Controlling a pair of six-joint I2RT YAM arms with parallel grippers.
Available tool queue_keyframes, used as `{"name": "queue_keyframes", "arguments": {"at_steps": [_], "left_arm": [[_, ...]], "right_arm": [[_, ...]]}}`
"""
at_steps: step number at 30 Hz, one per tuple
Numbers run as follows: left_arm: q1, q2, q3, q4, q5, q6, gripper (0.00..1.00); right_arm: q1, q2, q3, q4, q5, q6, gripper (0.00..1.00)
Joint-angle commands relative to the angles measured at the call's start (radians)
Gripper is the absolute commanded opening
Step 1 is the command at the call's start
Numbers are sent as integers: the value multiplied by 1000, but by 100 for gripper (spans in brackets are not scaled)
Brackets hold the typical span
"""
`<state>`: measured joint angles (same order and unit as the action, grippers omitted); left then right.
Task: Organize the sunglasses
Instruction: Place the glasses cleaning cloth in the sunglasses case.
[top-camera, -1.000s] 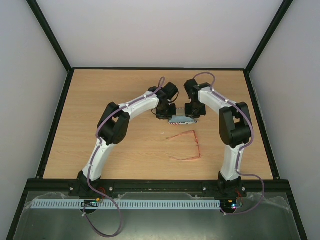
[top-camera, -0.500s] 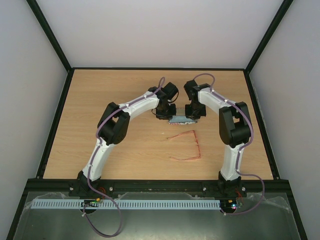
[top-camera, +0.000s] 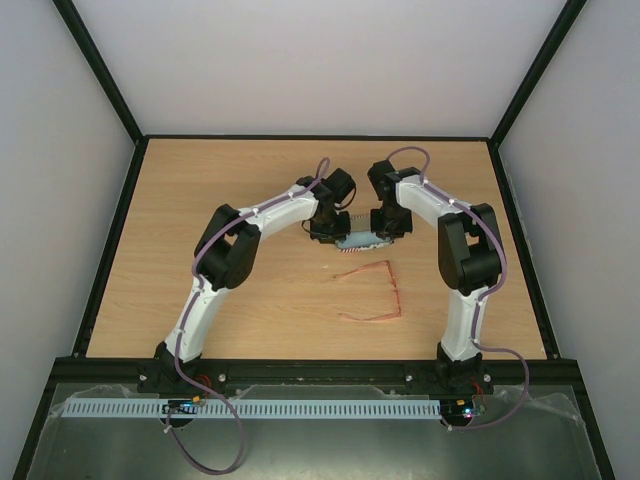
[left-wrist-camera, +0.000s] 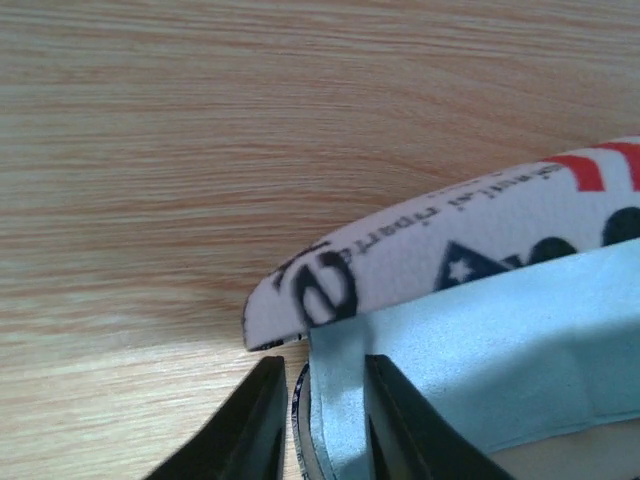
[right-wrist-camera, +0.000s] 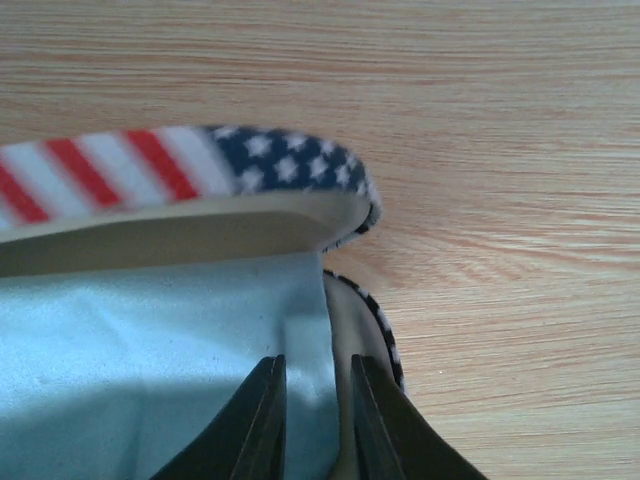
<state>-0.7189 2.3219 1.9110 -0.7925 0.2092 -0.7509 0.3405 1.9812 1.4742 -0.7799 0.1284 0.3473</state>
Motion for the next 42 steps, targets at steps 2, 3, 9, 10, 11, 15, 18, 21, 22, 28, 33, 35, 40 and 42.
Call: {"name": "queue_keyframes", "arguments": {"at_steps": [2, 3, 9, 10, 11, 15, 18, 21, 22, 28, 33, 35, 40, 42], "left_arm": [[1, -64, -7, -23, -9, 1, 34], [1, -68, -2, -26, -12, 0, 39], [3, -90, 42, -53, -17, 4, 65], [4, -98, 48, -57, -14, 3, 67], [5, -110, 51, -61, -12, 2, 70], [17, -205, 47, -93, -36, 0, 86], [39, -302, 49, -138, -40, 4, 98], [77, -402, 49, -211, -34, -5, 99], [87, -436, 46, -236, -30, -8, 99], [121, -635, -53, -299, -5, -34, 99], [121, -731, -208, -235, 46, -71, 99], [120, -752, -244, -220, 59, -73, 99], [110, -775, -261, -249, 62, -33, 99], [105, -788, -277, -253, 66, -20, 99]], "right_arm": [[-2, 16, 27, -53, 22, 7, 22], [-3, 13, 30, -52, 23, 8, 22], [-3, -17, 64, -57, 19, 26, 31], [-3, -23, 72, -59, 12, 30, 33], [-3, -34, 80, -63, 7, 38, 36], [-3, -121, 103, -89, -20, 83, 51], [-3, -221, 76, -115, -62, 133, 59], [-3, -357, -28, -129, -143, 187, 60], [-3, -401, -80, -129, -165, 201, 60], [28, -654, -378, -134, -282, 277, 61], [75, -741, -519, -147, -277, 313, 61], [90, -750, -556, -153, -257, 313, 61], [107, -788, -655, -136, -193, 333, 58], [107, -796, -683, -128, -169, 340, 54]]}}
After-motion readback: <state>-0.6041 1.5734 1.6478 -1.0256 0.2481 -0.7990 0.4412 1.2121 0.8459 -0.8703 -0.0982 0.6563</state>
